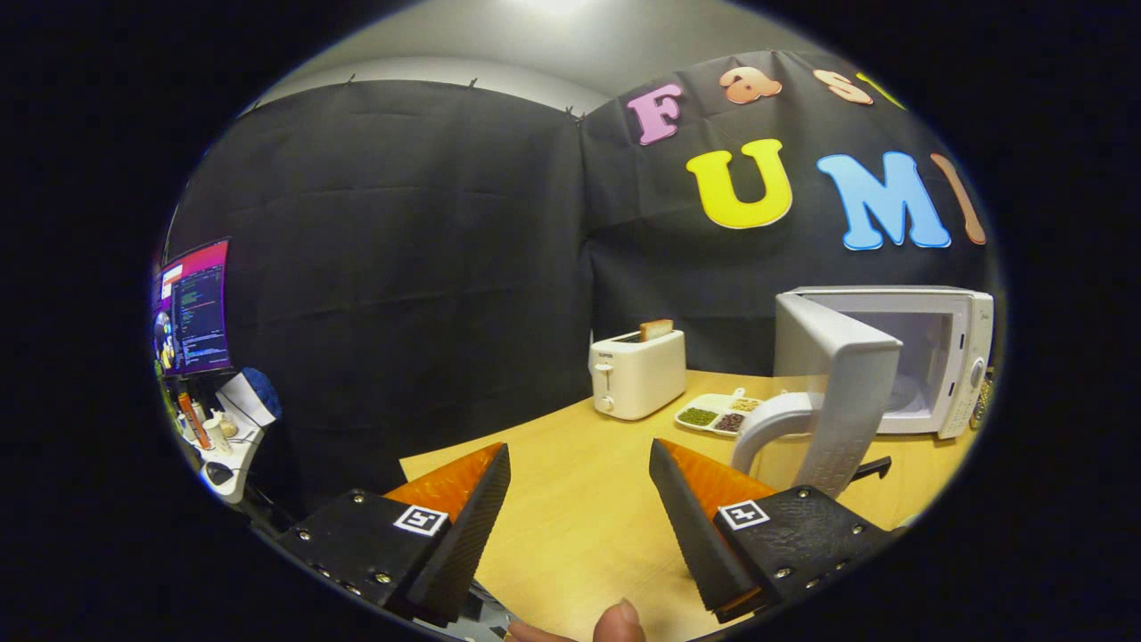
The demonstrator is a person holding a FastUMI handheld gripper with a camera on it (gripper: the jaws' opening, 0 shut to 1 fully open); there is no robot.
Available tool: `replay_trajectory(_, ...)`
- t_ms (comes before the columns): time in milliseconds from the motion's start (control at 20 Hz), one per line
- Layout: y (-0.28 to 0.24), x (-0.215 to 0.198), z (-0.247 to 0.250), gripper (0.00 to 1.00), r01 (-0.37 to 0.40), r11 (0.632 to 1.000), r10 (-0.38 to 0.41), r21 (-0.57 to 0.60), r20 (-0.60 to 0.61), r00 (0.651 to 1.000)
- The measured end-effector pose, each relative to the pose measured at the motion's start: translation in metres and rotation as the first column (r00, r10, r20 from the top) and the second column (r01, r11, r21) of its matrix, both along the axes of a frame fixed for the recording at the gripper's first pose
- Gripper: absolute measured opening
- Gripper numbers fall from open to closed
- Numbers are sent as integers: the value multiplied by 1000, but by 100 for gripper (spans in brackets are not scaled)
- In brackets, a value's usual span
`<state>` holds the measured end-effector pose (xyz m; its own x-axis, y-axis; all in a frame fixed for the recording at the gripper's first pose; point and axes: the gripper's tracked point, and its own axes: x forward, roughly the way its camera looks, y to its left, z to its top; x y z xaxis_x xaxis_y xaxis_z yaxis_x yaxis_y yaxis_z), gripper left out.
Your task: Open the microwave, put the food inside, and close the microwave door.
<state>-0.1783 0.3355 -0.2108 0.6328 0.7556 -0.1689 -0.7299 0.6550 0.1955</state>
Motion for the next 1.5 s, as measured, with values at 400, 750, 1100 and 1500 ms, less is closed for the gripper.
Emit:
replay_trajectory(400, -81, 19, -21, 90, 102, 995, -99, 22, -117, 988)
replay_trajectory(750, -188, 99, -31, 92, 325, 944, -328, -51, -82, 941)
replay_trajectory(1100, -263, 180, -27, 93, 506, 857, -509, -96, -3, 861)
replay_trajectory(1500, -292, 259, -27, 93, 599, 793, -601, -116, 20, 799)
